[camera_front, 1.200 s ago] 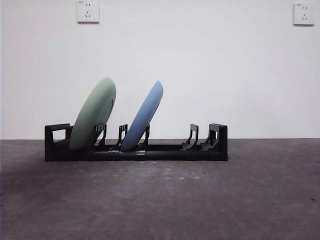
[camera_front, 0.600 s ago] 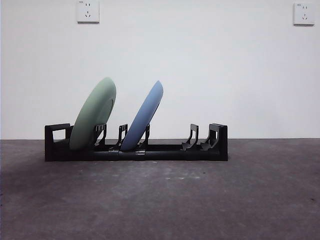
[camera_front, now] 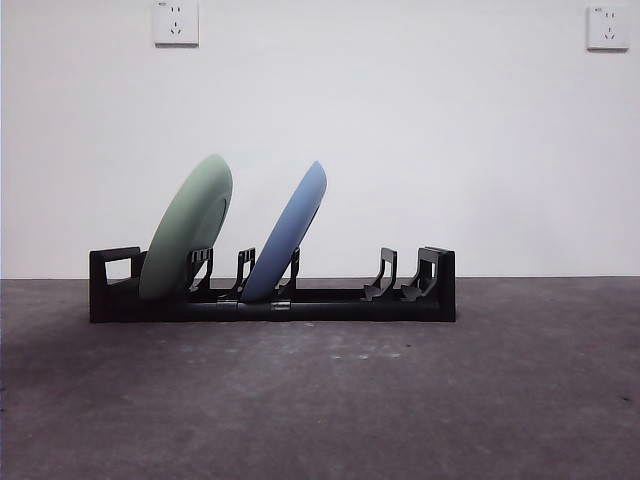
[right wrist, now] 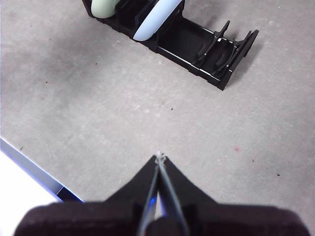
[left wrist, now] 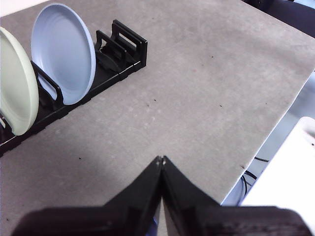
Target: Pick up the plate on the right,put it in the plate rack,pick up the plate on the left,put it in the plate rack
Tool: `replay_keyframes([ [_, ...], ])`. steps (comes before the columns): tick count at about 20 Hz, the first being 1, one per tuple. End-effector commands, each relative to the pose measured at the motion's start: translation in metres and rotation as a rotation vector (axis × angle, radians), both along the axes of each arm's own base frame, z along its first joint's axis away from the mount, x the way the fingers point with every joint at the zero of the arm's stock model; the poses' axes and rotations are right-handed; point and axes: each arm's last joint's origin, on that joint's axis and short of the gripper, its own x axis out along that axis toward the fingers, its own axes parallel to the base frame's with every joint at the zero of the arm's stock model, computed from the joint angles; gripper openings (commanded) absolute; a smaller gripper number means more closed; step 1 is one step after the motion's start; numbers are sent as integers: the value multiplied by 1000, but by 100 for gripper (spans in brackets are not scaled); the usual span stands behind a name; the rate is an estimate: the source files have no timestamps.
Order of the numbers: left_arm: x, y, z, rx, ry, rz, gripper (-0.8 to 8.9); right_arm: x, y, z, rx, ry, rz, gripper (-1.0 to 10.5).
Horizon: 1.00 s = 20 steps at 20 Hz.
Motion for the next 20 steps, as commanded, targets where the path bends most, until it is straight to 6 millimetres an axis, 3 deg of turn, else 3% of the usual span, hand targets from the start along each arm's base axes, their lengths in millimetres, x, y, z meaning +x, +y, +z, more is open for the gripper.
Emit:
replay_keyframes([
  [1,7,-3,1,17,-50,1,-4,0,0,-4,-19,27,-1,1],
  [4,15,-1,13,76,-272,68,-4,0,0,-4,-19,27,-1,1],
  [7,12,13,33,73,-561,125,-4,0,0,-4,-19,27,-1,1],
  [10,1,30,31,79,-735,224,-4,0,0,-4,-22,26,-4,1],
  [13,-1,42,-1,131,-806,394,-4,0,0,-4,-22,26,-4,1],
  [20,10,49,-128,51,-783,541,-4,0,0,-4,-22,26,-5,1],
])
